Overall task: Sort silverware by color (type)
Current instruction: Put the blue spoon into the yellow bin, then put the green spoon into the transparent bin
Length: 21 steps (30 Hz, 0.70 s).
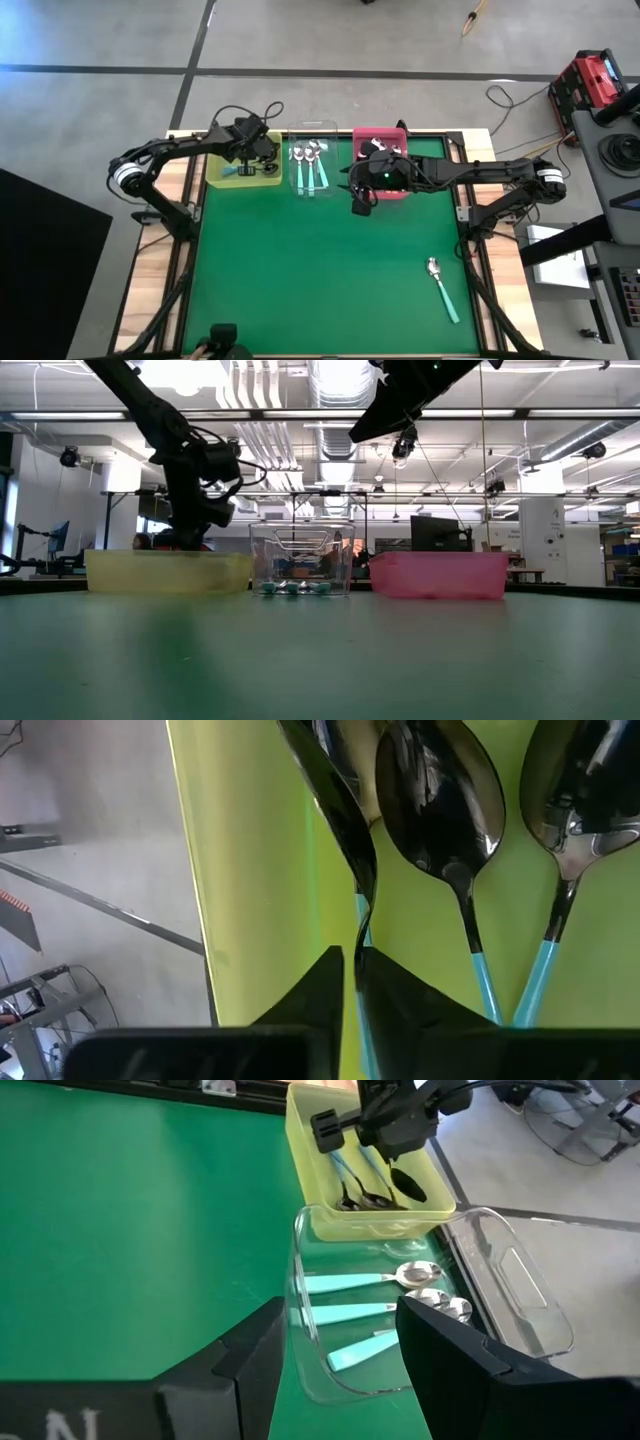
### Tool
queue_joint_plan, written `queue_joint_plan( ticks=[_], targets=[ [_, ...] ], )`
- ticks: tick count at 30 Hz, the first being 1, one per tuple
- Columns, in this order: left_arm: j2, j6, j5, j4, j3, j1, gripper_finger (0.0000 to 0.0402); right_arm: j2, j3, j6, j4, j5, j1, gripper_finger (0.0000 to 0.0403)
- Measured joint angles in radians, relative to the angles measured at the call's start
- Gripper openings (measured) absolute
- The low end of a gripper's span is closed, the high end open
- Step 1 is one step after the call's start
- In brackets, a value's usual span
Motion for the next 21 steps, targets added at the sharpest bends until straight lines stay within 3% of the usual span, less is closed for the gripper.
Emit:
queue_joint_plan(
  ticks=[10,21],
  targets=[
    [-0.010,-0.051,-0.027,-0.015,0.019,-0.004,0.0094,0.000,0.000,0.002,-0.001,0.000,0.000,0.0183],
    [-0.170,-0.270,0.048,-0.026,0.041,-0.066,0.0082,0.000,0.000,0.084,-0.011,0.000,0.000,0.0183]
  ],
)
